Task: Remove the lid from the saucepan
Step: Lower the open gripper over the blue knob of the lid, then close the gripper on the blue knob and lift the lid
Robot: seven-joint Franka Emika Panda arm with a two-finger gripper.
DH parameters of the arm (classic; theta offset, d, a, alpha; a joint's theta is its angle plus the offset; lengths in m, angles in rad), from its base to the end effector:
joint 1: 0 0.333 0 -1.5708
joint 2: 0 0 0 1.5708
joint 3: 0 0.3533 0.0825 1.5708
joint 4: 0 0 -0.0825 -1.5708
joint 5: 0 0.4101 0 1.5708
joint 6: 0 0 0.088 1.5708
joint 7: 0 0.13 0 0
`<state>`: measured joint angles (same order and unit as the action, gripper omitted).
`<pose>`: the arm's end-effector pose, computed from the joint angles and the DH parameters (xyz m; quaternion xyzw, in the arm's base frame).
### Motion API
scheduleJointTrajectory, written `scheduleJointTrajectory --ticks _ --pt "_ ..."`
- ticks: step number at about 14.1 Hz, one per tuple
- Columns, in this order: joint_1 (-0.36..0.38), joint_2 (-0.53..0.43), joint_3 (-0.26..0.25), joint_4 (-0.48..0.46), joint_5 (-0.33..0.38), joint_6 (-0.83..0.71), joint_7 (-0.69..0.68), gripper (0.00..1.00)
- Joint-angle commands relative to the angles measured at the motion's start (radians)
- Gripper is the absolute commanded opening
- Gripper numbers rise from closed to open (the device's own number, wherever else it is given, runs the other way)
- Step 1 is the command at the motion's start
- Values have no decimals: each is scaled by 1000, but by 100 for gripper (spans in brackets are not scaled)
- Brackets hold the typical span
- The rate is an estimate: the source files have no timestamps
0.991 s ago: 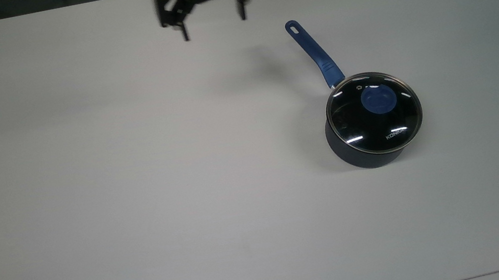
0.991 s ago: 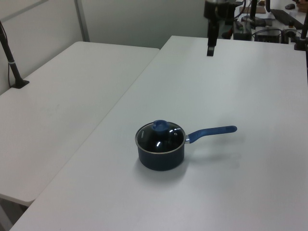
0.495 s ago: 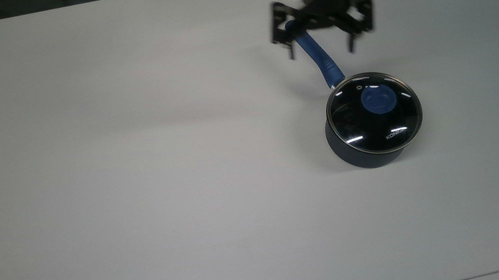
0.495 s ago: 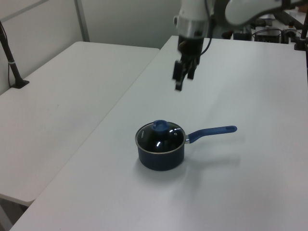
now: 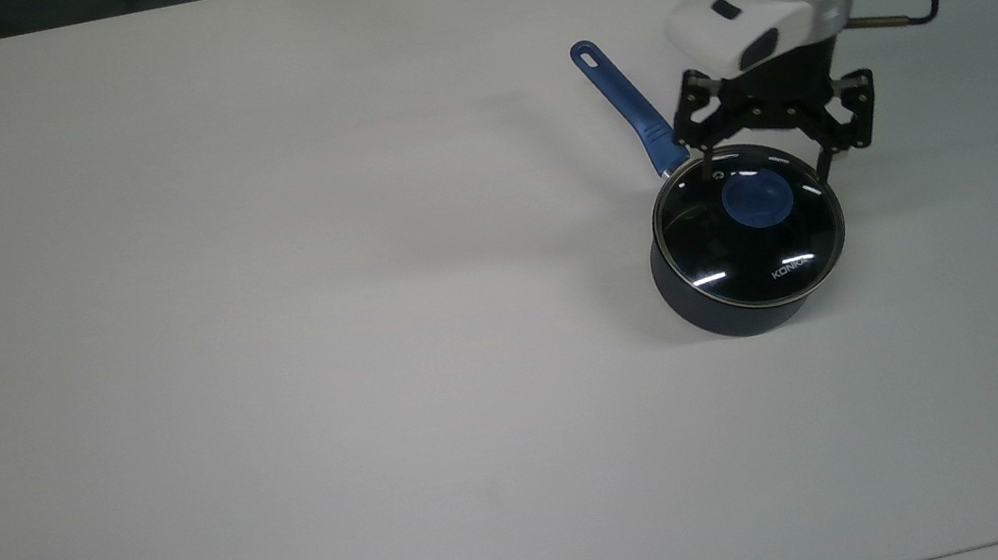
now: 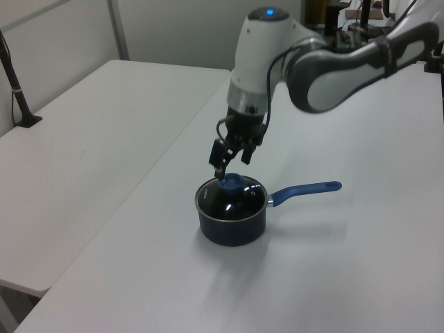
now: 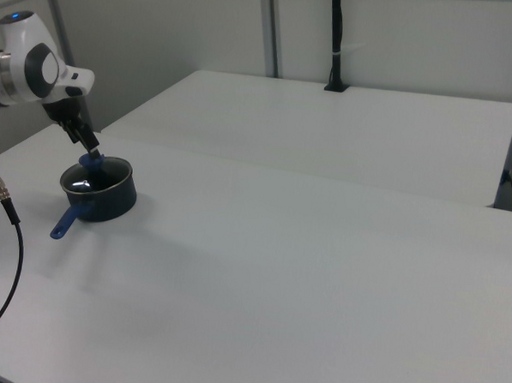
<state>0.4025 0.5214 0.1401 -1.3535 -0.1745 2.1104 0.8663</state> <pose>0.6845 0.3729 0.4515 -0.9821 0.1378 -0.1213 0.0424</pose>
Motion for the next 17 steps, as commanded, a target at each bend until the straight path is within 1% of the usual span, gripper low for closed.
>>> scheduleJointTrajectory --ticks 1,2,3,4,6,8,9,10,11,12,14,15,17 --pt "22 51 -8 33 -75 35 46 100" --pt "32 60 -8 34 -86 52 59 100" --pt "35 72 -8 34 -114 72 88 100" --pt "41 84 -8 33 -156 72 103 100" --pt "52 88 -8 28 -180 72 106 100" --pt "52 86 -7 28 -178 72 106 89" --pt "52 86 -7 28 -178 72 106 81" --pt "44 83 -7 27 -175 72 105 67" --pt "42 80 -7 27 -172 72 103 61" --pt "39 72 -5 27 -168 69 102 59" --pt "32 51 -5 24 -165 68 100 58" --pt "27 29 -5 22 -160 62 92 58" --pt "0 -35 -4 -21 -137 50 60 58"
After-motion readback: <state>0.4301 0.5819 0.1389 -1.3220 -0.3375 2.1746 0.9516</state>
